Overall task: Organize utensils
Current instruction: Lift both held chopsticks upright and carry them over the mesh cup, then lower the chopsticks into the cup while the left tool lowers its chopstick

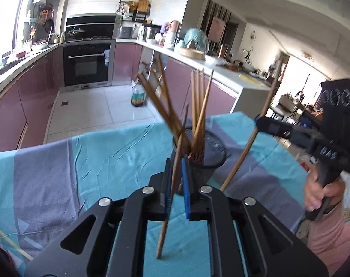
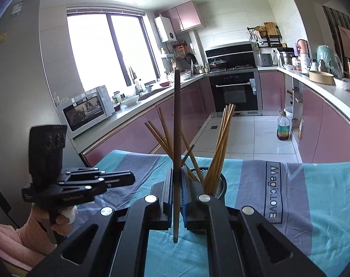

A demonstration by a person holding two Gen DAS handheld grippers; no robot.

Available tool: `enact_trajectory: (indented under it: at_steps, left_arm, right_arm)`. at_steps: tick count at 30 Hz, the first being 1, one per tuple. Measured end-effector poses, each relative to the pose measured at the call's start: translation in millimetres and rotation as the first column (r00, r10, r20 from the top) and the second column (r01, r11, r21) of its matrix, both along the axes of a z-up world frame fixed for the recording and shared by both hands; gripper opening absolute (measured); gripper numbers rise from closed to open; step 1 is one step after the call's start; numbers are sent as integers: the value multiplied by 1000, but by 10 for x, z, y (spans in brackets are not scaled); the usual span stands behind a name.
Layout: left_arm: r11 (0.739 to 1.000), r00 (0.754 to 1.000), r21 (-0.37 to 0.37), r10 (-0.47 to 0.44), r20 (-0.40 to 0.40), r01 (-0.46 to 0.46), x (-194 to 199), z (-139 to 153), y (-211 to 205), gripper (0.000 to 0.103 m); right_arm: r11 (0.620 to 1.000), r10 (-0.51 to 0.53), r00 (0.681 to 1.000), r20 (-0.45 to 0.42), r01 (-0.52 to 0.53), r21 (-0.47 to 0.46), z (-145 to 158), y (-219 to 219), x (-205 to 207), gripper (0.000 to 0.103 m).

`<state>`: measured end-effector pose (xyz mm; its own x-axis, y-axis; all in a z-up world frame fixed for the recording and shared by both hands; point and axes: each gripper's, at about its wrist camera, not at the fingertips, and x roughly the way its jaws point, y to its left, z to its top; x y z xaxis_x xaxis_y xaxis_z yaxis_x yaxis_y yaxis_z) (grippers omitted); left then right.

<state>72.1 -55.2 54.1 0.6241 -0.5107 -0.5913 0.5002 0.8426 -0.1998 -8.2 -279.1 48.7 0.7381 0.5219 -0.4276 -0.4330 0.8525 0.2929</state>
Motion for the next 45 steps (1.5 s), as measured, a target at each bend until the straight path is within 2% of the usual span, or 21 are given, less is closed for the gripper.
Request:
enact_trajectory:
  at_steps: [5,10,12,14,19,24,35,40,45]
  left_arm:
    - [998,1000,67,-1,-12,2,182,-244,-122,30]
    - [993,999,117,-21,-29,24,348,-440,-304,31]
    - [992,999,121,-24,-48,30,405,-505,-340,18]
    - [992,997,119,-25,-66,33,460,-565,-363,11]
    - [994,998,109,-11,-63,18,467,-575,-353,8]
    - [999,999,30,-24,-48,25,320,-379,-197,7]
    - [987,995,-145,-66,76,76,-2,404,31,7]
    - [987,988,-151,-29,153,53,-3,645,-81,7]
    - [984,982,-177,4,189,30,95,734,-256,7]
  right_arm:
    - [1000,-6,1000,-19,6,9,-65,-39,-11,5]
    - [1000,-6,999,-34,6,5,-108,-36,-1,5]
    - [1000,-3,999,-39,3,3,-121,-38,-1,5]
    - [1000,-1,999,-44,2,5,-132,-35,-5,5]
    - [1000,-3,999,-45,3,10,-139,-48,-2,5]
    - [1000,-8,1000,-9,8,16,-11,-94,-32,5]
    - [1000,-7,996,84,5,18,346,-132,-68,5]
    - [1000,-14,993,120,12,20,473,-136,-23,5]
    - [1000,-25,990,139,24,13,548,-144,37,5]
